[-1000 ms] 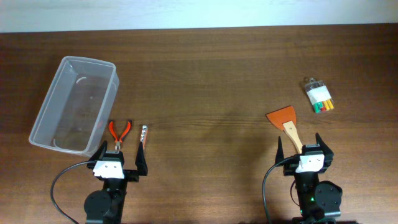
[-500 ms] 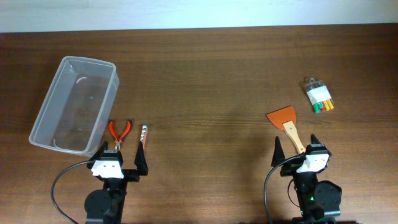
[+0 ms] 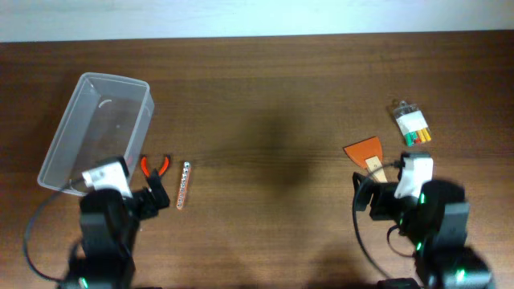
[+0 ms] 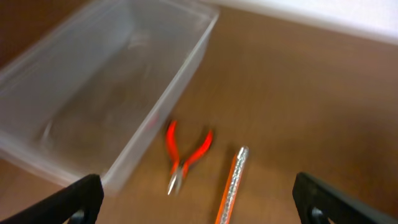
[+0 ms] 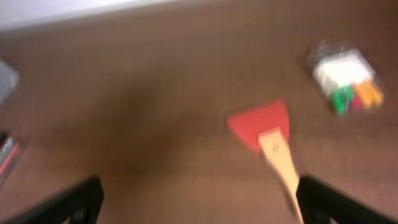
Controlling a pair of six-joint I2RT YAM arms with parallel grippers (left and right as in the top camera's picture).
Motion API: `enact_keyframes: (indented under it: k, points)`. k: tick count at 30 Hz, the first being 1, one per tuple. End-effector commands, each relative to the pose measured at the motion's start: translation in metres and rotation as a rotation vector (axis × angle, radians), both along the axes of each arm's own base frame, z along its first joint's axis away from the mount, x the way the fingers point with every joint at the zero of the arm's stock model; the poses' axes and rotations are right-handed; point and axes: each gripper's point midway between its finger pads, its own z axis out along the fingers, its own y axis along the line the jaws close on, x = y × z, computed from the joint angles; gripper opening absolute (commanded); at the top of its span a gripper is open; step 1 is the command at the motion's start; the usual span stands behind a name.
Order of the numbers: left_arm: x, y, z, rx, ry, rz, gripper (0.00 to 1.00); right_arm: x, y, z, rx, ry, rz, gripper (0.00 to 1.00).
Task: Pack container
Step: 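Reach the left gripper to the clear box rim and grasp it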
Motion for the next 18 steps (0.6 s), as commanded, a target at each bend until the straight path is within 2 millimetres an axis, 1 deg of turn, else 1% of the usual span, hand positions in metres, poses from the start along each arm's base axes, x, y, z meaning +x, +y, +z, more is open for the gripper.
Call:
enact_keyframes:
  k: [1,4,7,9,12,14,15,18]
  points:
    - [0.015,0.014,0.015,-0.059,0.129,0.077,0.99,0.009,0.006,0.023,0.010,0.122,0.024,0.99]
    - [0.017,0.028,0.019,-0.084,0.314,0.131,0.99,0.013,0.006,0.029,0.003,0.264,0.022,0.99]
    - [0.018,0.027,0.023,-0.152,0.476,0.131,0.99,0.017,0.009,0.030,0.006,0.389,0.028,0.99]
    - [0.021,0.028,0.022,-0.171,0.529,0.133,0.99,0.019,0.009,0.029,0.004,0.440,0.028,0.99]
    - [0.027,0.030,0.015,-0.173,0.569,0.140,0.99,0.025,0.010,0.026,0.006,0.473,0.030,0.99]
    - [0.032,0.036,0.009,-0.173,0.582,0.163,0.99,0.028,0.010,0.022,0.007,0.488,0.032,0.99]
    - [0.033,0.042,0.006,-0.190,0.583,0.211,0.99,0.029,0.011,0.020,0.002,0.494,0.039,0.99]
    - [0.027,0.069,-0.004,-0.277,0.589,0.465,0.99,0.031,0.011,0.014,-0.022,0.510,0.071,0.99]
